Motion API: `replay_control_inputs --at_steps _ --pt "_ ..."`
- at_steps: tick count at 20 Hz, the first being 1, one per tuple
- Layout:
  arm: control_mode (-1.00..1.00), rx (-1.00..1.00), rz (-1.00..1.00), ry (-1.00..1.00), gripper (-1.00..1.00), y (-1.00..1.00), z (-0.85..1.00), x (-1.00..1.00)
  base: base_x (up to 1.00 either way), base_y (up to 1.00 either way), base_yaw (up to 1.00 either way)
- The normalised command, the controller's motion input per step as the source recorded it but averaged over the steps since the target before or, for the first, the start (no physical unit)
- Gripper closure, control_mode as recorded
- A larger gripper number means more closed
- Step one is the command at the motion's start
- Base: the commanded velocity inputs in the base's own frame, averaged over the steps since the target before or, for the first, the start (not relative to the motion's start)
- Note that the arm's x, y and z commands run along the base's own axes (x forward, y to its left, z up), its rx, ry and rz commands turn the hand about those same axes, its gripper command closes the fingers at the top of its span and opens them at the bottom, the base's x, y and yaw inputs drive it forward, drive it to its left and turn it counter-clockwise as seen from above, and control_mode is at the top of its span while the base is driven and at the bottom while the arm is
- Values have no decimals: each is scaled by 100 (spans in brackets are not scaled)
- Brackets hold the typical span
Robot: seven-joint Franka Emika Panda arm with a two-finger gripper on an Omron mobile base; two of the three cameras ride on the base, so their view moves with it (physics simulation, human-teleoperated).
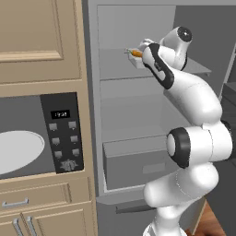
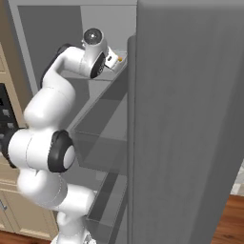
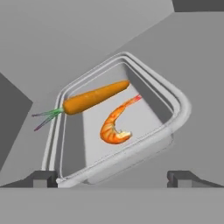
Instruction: Place the tupperware containing the shrimp and carrot meal in the microwave. Close the microwave door and press the start button to reheat the meal.
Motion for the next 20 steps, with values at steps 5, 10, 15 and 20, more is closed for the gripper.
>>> replay_control_inputs --at_steps 5,10,15,20 --pt "-100 0 0 9 -100 0 -25 42 0 0 0" --pt "-100 0 0 8 -100 0 -20 41 0 0 0" --pt "-100 0 0 4 -100 0 -8 41 0 0 0" --pt "-100 0 0 1 -100 0 -4 35 0 0 0"
